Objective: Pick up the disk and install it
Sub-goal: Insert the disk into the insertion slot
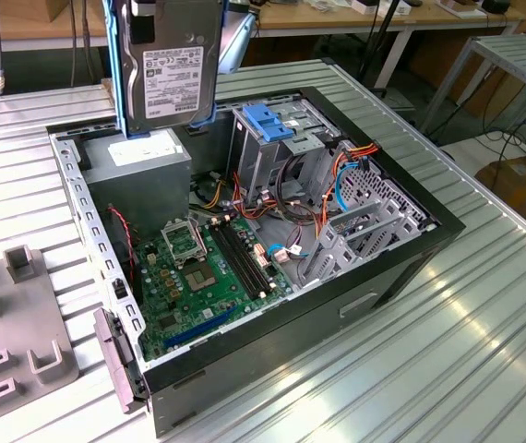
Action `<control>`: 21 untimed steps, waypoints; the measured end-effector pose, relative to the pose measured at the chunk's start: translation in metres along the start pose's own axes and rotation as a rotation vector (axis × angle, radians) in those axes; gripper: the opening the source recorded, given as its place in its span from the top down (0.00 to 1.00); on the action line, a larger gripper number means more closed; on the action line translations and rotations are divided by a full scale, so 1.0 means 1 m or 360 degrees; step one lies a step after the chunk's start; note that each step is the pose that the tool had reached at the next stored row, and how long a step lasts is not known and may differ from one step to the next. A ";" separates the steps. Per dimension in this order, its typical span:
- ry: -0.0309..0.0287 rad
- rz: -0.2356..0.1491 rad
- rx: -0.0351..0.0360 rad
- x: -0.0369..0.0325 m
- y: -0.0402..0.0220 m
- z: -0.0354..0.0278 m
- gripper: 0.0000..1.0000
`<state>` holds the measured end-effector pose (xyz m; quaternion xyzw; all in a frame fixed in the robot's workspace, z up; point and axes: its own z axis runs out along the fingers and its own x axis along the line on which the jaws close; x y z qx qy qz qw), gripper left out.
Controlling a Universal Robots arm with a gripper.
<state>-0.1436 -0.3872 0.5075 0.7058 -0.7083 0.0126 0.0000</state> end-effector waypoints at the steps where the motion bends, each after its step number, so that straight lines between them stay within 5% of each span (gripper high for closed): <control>1: 0.00004 0.0000 0.0000 0.0002 -0.0001 0.0000 0.63; 21: 0.00078 0.0000 0.0000 0.0063 -0.0056 0.0005 0.63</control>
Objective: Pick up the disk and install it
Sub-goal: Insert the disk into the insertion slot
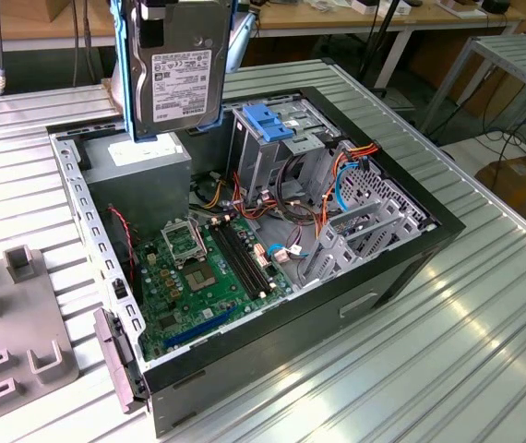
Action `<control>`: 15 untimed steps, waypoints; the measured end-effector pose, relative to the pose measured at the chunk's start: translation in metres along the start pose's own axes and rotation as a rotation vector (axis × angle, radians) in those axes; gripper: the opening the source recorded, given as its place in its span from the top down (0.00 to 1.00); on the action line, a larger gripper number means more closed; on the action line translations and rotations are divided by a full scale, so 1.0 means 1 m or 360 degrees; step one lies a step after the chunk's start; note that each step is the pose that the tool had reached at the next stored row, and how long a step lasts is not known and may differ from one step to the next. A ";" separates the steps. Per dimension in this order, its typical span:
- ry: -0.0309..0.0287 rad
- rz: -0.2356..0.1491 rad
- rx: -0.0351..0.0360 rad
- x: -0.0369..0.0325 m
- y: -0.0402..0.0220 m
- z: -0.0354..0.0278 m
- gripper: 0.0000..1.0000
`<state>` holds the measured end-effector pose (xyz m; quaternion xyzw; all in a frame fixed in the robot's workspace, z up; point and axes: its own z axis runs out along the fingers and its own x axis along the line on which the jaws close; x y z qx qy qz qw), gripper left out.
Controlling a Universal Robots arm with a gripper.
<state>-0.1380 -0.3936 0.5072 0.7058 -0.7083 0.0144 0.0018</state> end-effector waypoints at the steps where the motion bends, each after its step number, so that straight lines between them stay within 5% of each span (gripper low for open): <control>1: 0.00016 0.0000 0.0000 0.0001 0.0000 0.0000 0.63; 15: 0.00062 0.0000 0.0000 0.0043 -0.0016 0.0009 0.63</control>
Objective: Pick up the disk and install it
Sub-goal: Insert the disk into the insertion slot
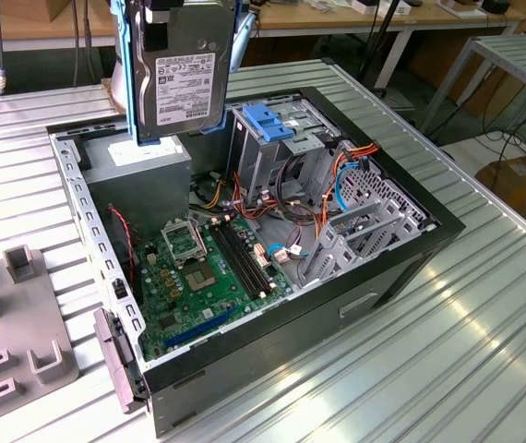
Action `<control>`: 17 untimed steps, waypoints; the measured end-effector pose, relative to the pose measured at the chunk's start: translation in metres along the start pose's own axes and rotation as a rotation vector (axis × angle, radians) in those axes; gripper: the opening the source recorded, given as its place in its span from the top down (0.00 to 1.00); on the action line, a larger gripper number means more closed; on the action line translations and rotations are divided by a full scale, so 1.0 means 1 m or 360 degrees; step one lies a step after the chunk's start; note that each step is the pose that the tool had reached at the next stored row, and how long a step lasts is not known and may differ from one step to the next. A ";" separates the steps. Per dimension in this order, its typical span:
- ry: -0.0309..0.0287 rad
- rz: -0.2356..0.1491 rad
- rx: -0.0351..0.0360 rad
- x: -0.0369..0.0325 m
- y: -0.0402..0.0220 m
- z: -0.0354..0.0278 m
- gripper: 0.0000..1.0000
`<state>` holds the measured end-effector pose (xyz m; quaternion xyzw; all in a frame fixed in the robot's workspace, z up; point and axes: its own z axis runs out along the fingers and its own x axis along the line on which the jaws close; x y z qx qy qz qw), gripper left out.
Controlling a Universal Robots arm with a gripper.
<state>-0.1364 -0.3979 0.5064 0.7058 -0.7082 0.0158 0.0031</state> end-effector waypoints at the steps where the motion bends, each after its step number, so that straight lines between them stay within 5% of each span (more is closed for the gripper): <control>1: 0.00002 0.0000 0.0000 0.0003 -0.0001 0.0001 0.63; 17: 0.00048 0.0000 0.0000 0.0070 -0.0015 0.0012 0.63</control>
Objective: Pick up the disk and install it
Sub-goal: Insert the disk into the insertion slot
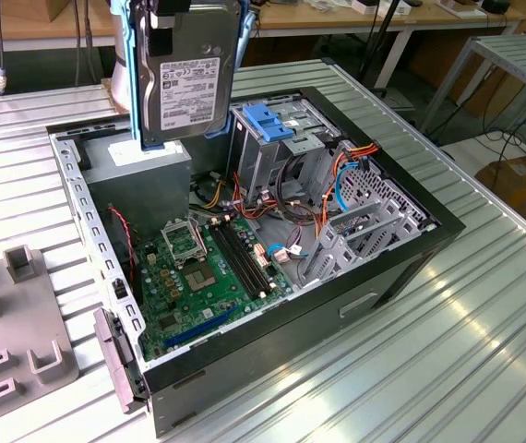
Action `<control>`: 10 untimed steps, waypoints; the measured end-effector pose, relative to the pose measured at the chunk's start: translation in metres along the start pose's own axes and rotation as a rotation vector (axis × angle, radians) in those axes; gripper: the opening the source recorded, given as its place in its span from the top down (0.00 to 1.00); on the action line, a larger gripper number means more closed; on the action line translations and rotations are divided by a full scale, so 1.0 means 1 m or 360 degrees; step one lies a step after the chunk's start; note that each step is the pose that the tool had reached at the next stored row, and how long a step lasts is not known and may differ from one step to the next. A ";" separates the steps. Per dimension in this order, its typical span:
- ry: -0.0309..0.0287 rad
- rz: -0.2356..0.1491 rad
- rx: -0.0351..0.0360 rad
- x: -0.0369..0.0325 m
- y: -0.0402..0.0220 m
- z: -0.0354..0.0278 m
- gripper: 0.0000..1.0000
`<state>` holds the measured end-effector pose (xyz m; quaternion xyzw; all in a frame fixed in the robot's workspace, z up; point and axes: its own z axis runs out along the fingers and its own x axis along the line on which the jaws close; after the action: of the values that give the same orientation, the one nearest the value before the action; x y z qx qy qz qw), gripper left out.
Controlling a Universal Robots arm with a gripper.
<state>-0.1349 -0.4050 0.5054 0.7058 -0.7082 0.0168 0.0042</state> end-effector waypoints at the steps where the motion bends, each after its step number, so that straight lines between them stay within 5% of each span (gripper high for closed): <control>1: 0.00000 0.0000 0.0000 0.0004 -0.0001 0.0000 0.63; 10: 0.00005 0.0000 0.0000 0.0117 -0.0008 0.0007 0.63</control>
<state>-0.1342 -0.4168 0.5051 0.7058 -0.7082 0.0170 0.0043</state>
